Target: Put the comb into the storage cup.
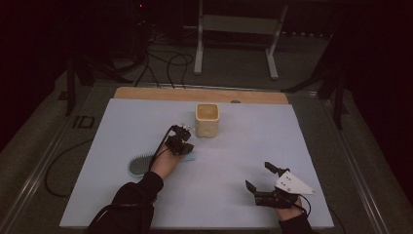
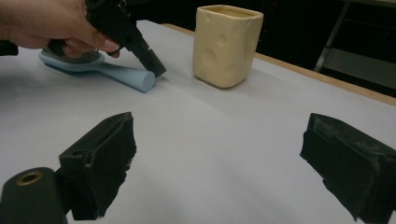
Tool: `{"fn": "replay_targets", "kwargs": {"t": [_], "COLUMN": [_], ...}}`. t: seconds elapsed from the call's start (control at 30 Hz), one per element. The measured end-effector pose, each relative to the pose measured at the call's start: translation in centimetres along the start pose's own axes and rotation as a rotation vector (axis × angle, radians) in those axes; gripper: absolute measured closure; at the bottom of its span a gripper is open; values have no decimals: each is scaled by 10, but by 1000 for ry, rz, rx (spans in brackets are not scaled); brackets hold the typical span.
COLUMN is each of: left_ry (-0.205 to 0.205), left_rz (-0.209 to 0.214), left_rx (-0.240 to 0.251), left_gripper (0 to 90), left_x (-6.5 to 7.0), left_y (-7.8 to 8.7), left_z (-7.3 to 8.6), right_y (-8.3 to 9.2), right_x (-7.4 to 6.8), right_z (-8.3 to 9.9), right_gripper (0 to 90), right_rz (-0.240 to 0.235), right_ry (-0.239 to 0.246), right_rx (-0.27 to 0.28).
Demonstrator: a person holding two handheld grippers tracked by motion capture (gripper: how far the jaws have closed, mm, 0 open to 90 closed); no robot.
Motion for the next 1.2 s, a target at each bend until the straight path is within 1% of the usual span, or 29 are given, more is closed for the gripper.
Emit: {"fn": "replay_targets", "kwargs": {"t": [0.1,0.3,0.4,0.6,0.77,0.87,0.9,0.93,1.0,1.13,1.2], "left_ry": [-11,-12,-16,-24,-63,-65,-76,-75,-85,-120,-131], "left_rz": [9,33,51,81,89,98,109,114,124,119,125], "left_rx": [-5,-11,-20,-19,-30,-27,-34,-35,-41,-48,-53], "left_gripper": [899,900,899,900,899,900,900,900,900,900,900], "left_x": [4,9,12,20,29,31,34,35,39,44,47], "left_y": [1,3,4,9,16,19,22,23,26,32,35], "left_z": [2,8,12,23,32,35,40,43,48,57,61], "right_y": [0,0,0,0,0,0,0,0,0,0,0], "right_x": [0,-1,-1,0,-1,-1,-1,-1,-1,-1,-1], "right_z": [0,0,0,0,-1,-1,-1,0,0,-1,-1], "right_gripper": [94,94,94,94,94,94,94,94,94,94,94], "right_rz": [-1,-3,-4,-2,0,0,0,-1,-1,0,1], "right_ry": [5,3,5,5,8,6,7,6,5,8,10], "right_rx": [-2,-1,-1,-1,-1,-1,-1,-2,-3,-3,-4]}}
Point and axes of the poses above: each handheld gripper's, and its own axes: y roughly backward along the jaws, z roughly out of its underside, x roughly to its right, the point moved 4 cm from there along -y, roughly forward along the jaws, and after that the axes turned 5 degrees about y, right-handed, at the moved point
